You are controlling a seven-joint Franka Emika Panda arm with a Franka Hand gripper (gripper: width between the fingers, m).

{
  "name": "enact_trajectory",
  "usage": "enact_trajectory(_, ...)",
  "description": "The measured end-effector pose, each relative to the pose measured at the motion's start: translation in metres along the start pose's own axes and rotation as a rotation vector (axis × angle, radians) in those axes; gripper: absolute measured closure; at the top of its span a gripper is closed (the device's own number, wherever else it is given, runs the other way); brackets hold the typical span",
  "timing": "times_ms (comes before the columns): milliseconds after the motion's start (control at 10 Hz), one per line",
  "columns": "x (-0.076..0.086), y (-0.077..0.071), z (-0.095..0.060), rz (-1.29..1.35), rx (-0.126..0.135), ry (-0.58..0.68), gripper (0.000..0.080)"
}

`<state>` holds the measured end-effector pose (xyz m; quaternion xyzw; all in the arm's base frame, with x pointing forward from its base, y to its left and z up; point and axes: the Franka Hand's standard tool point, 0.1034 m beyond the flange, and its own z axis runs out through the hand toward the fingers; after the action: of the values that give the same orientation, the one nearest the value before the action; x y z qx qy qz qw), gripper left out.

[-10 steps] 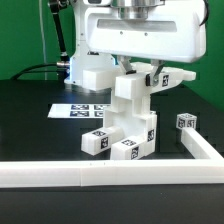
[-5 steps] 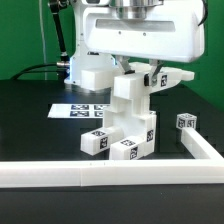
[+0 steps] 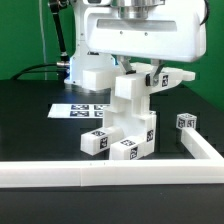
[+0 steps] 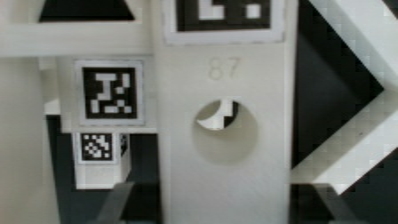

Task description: Assemble chair

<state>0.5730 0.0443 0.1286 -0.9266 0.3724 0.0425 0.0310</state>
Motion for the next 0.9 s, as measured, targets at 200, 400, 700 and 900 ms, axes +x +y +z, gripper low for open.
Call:
enact_trajectory(200, -0.0029, 0.002, 0.0001, 0.0, 0.001, 0.0, 0.0509)
enact_trajectory(400, -0.0042, 0.0018, -0.0008, -0.001, 0.002, 0.0, 0.0509)
enact_trajectory(700, -0.0049, 0.0016, 0.0003, -0.003, 0.001, -0.001, 0.0509)
enact_trajectory(900, -0.0049, 0.0015, 0.0003, -0.003, 0.001, -0.001, 0.0509)
